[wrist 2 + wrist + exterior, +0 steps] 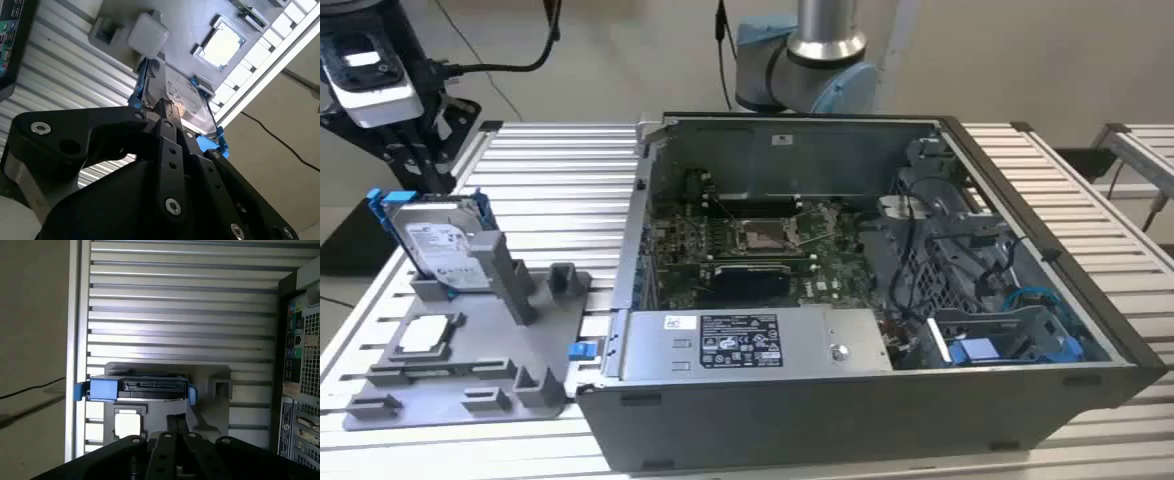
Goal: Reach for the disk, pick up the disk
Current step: 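Reach for the disk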
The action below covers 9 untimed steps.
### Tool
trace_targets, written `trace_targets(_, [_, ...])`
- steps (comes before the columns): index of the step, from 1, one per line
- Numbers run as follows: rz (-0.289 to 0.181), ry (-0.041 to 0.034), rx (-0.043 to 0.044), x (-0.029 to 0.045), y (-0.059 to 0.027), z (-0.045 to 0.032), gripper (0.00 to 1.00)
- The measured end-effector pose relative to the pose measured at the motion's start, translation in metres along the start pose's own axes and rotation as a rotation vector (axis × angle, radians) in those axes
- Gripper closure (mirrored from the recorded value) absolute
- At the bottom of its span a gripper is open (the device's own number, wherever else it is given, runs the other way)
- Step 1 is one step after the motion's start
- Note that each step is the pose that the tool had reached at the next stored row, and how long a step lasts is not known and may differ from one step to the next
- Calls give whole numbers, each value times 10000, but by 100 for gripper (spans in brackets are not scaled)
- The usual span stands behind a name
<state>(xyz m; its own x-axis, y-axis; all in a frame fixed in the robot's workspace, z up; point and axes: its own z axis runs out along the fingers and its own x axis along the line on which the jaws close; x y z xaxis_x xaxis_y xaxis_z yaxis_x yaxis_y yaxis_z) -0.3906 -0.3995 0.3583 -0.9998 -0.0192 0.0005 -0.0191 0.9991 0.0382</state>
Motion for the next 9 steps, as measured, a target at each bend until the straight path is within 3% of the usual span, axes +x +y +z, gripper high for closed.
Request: trace_targets(9, [0,0,-1,0,0,0,100])
